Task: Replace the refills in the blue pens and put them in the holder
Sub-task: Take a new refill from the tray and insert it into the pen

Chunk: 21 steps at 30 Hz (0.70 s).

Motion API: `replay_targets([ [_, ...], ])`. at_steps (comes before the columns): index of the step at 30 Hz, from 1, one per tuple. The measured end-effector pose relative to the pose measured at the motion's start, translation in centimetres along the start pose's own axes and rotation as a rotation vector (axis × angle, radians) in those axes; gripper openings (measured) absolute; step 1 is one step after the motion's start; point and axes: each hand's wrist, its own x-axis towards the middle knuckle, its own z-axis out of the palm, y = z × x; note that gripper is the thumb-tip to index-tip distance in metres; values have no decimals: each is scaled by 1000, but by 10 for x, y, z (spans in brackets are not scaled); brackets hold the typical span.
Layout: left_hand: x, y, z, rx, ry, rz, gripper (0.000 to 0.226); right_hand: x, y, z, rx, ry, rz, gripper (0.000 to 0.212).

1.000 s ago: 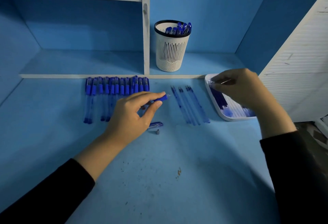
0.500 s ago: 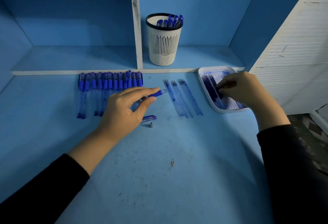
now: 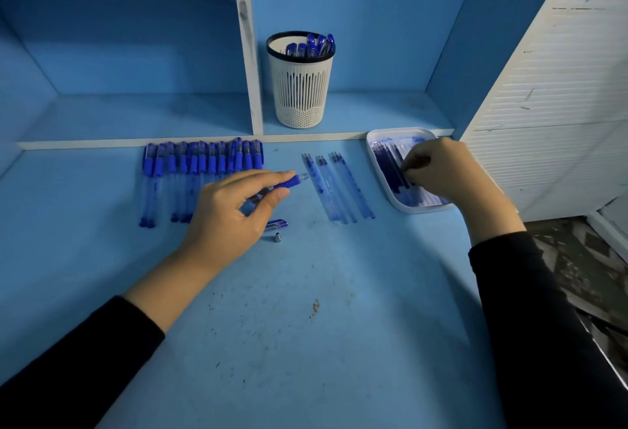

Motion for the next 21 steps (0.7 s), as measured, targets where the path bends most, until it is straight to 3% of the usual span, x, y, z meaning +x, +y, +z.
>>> replay_targets([
  [3, 0, 0, 0, 1, -3, 9, 23, 0, -1, 2, -27, 4, 18, 15],
  [9, 0, -1, 0, -2, -6, 23, 23, -2, -6, 3, 112, 106, 71, 33],
  [12, -1, -3, 0, -14, 2, 14, 22, -9, -22, 3, 570, 96, 70, 27],
  [16, -1, -5, 1, -35, 19, -4, 21, -29, -62, 18, 1278, -45, 99, 12],
  [21, -1, -4, 0, -55, 31, -15, 22, -41, -83, 42, 1488, 13, 145, 12],
])
